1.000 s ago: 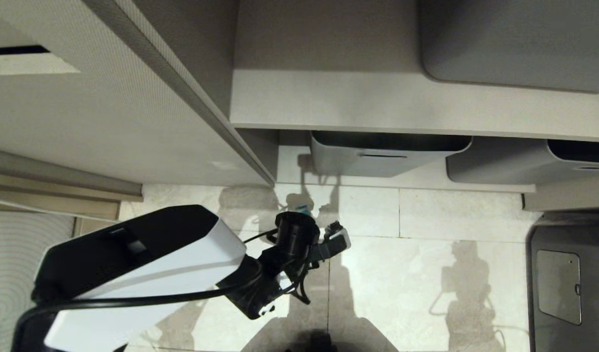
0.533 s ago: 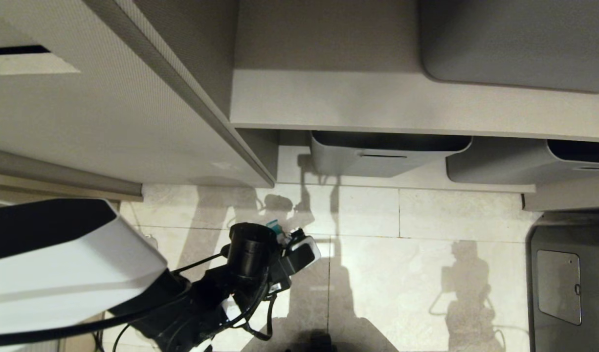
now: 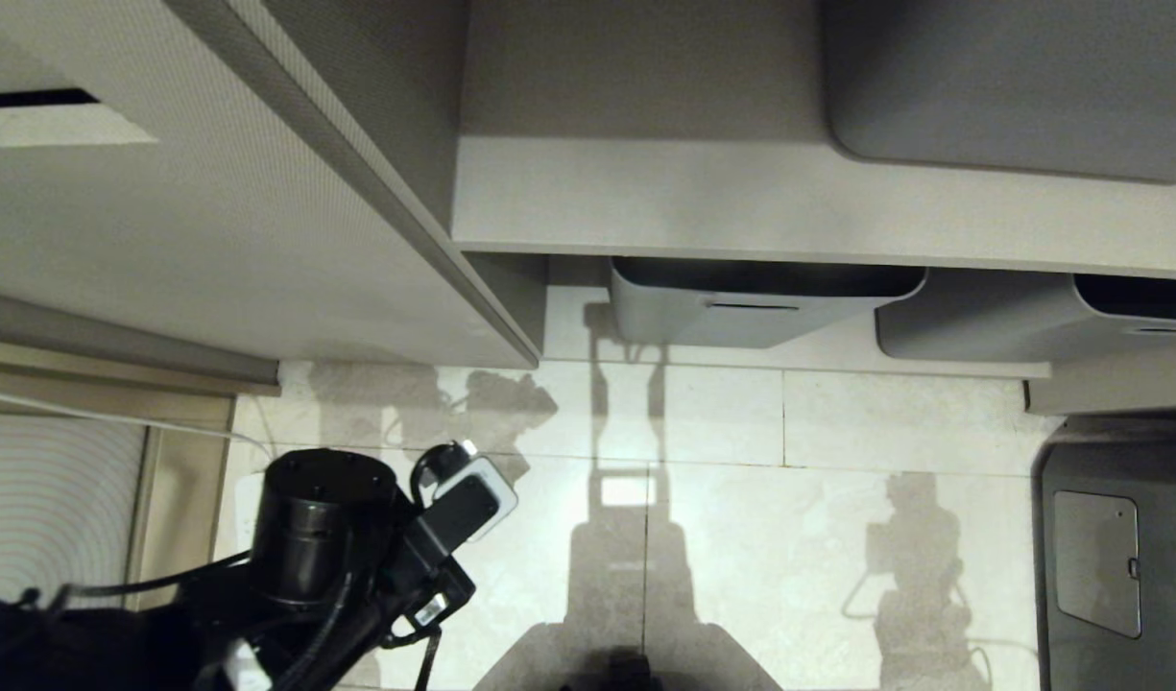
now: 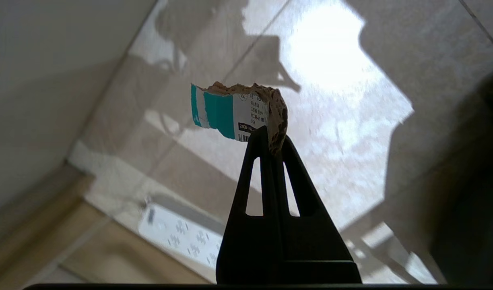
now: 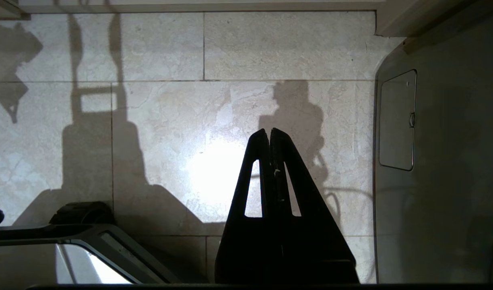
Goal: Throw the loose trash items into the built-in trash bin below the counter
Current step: Put the garbage in the trash can
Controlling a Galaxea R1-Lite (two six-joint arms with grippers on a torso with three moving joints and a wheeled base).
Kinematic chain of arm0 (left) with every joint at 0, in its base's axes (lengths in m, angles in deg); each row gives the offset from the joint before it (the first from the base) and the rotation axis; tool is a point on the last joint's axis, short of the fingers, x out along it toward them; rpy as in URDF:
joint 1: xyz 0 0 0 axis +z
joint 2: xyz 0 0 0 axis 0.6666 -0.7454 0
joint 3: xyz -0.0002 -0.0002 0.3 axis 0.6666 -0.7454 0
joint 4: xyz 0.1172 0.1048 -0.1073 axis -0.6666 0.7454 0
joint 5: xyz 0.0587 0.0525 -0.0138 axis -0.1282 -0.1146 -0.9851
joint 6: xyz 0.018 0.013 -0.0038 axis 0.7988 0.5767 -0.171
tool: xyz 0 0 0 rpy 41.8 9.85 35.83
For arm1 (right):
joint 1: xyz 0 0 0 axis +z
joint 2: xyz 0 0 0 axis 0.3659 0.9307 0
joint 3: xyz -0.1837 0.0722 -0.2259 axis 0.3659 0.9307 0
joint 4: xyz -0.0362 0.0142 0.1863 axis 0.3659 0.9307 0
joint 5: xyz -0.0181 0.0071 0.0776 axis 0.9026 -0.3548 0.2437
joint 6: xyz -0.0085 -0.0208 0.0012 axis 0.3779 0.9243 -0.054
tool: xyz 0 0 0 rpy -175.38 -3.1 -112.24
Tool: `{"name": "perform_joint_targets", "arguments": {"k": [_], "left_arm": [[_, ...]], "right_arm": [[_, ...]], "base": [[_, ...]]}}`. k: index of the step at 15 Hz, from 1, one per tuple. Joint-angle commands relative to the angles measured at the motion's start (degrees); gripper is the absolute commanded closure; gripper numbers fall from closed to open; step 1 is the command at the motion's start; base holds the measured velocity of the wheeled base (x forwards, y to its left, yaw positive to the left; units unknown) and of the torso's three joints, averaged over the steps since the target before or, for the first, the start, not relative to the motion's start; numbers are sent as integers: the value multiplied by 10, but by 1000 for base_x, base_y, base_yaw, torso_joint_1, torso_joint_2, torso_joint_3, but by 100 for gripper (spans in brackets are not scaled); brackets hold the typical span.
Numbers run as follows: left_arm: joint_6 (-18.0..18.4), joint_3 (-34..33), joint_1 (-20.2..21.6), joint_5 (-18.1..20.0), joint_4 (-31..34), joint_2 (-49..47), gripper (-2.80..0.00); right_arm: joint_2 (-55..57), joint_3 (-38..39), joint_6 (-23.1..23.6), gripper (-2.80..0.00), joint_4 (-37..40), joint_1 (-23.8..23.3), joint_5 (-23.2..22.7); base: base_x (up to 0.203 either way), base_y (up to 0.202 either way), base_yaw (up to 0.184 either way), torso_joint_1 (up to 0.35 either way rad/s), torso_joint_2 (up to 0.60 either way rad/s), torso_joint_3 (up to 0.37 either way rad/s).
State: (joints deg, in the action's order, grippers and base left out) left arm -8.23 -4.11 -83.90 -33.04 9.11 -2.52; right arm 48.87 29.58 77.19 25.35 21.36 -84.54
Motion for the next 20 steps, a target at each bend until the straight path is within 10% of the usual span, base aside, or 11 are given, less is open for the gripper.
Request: {"name": "perform_joint_targets", "arguments": {"k": [1, 7, 9, 13, 17, 20], "left_arm": [[-36, -2, 8, -5, 78, 104, 0], [-120, -9, 221, -12, 315, 339, 0], [-146, -50, 314, -10, 311, 403, 0], [-195, -199, 342, 23, 252, 488, 0], [-317, -283, 342, 137, 228, 549, 0], [-326, -283, 414, 247, 335, 651, 0]], "right_arm": [[0, 1, 0, 0, 0, 0, 0], [0, 1, 0, 0, 0, 0, 0], [0, 1, 0, 0, 0, 0, 0], [1, 1, 0, 0, 0, 0, 0], [0, 1, 0, 0, 0, 0, 0], [0, 1, 0, 0, 0, 0, 0]], "base": [[0, 0, 0, 0, 0, 0], [0, 0, 0, 0, 0, 0], [0, 0, 0, 0, 0, 0], [0, 0, 0, 0, 0, 0], [0, 0, 0, 0, 0, 0], [0, 0, 0, 0, 0, 0]]}}
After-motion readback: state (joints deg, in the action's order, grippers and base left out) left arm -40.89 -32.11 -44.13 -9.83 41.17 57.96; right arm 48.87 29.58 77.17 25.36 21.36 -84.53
